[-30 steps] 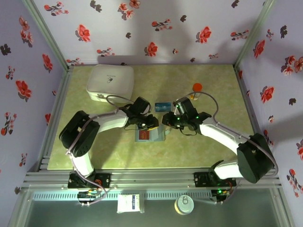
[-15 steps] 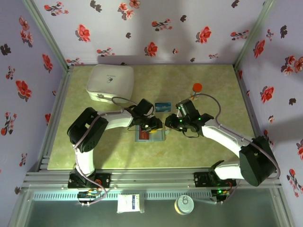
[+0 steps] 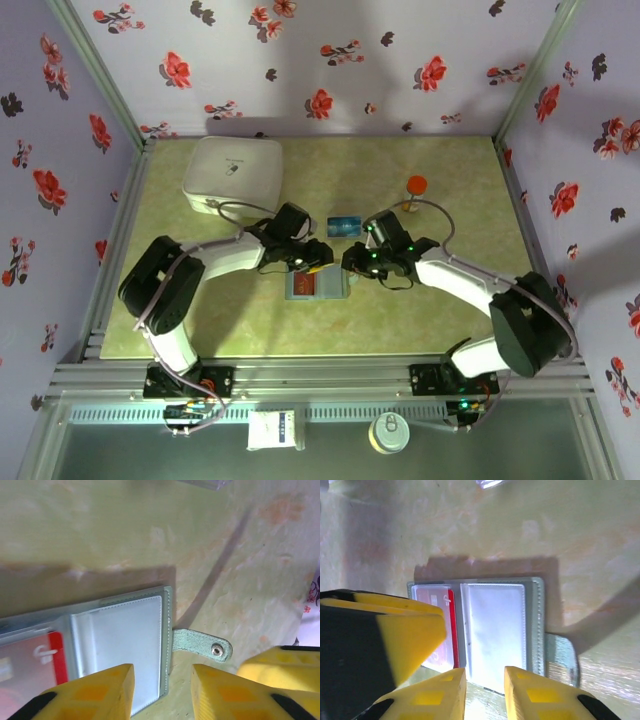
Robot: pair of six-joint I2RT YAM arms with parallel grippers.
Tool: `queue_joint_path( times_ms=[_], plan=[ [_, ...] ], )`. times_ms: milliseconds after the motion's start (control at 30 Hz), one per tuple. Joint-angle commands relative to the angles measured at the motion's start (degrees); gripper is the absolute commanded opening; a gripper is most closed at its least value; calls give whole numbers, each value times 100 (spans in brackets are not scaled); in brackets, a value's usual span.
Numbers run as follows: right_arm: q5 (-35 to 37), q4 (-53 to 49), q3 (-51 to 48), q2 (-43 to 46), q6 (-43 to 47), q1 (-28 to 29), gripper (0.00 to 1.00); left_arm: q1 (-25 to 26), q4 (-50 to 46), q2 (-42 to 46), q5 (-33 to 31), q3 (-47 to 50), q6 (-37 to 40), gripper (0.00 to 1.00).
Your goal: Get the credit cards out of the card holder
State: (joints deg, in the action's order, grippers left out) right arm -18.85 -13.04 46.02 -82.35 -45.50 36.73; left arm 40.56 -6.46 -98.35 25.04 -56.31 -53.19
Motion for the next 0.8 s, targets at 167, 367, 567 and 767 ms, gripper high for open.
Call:
queue_joint_path(
  times_ms=[167, 367, 567, 767],
  plan=[
    [-304, 435, 674, -872, -181, 425, 26, -426, -452, 665, -320, 642, 359, 28],
    [-503, 650, 935, -1474, -273, 594, 25, -713, -445, 871, -359, 1095, 380, 18],
    [-645, 773, 1050, -1822, -316, 651, 25, -794, -375, 794, -303, 1208, 417, 10],
    [-727, 873, 1060, -1971, -346, 678, 25, -804, -391, 656, -314, 1211, 430, 4]
  ],
)
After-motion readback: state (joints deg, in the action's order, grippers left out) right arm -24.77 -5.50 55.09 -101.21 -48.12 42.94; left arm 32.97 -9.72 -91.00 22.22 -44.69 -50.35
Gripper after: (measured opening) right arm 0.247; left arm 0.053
